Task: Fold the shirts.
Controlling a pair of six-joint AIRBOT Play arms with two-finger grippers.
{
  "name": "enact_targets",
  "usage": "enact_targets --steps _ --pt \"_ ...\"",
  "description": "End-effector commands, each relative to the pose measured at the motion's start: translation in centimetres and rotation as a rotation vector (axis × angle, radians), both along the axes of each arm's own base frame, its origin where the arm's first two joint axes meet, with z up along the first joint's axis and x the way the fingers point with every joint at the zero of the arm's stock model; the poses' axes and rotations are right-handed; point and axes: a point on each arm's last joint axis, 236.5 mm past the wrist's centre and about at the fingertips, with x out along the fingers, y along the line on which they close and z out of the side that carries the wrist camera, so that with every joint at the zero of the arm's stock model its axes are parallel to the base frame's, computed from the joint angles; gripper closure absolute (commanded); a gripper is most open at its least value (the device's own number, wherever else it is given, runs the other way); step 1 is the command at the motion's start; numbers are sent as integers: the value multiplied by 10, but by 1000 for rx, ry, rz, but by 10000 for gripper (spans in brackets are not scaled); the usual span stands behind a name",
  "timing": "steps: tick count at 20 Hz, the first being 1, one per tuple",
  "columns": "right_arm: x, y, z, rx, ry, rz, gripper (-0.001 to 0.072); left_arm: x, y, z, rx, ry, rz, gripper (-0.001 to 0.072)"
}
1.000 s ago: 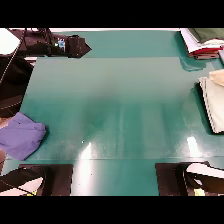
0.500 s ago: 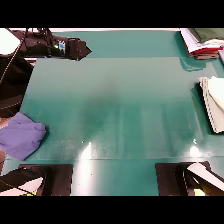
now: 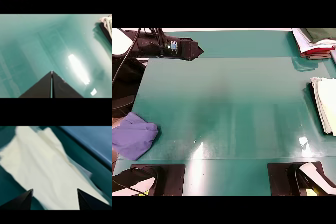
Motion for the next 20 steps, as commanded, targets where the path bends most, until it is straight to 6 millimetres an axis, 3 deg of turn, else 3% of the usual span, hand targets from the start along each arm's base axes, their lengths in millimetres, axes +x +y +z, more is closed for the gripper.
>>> enact_targets --steps 1,4,8,9,10,12,13,16,20 --pt "86 86 37 51 -163 299 84 2 0 2 -4 -9 5 680" --pt "135 188 33 74 -141 597 92 0 1 -2 11 3 0 681" --pt "155 309 18 122 -100 908 93 4 1 4 -9 -18 11 680" --pt "155 333 14 132 -88 968 113 6 1 7 -16 -29 18 680" --pt "154 355 10 140 -76 1021 245 7 1 9 -21 -38 23 681" --pt "149 390 3 154 -55 1109 595 10 2 12 -30 -51 31 680" --pt "147 402 0 160 -44 1140 692 11 2 14 -35 -58 35 680" --pt "144 422 -7 168 -24 1194 692 12 2 15 -37 -61 36 680" --pt "141 425 -8 172 -18 1204 692 12 2 15 -38 -61 36 680"
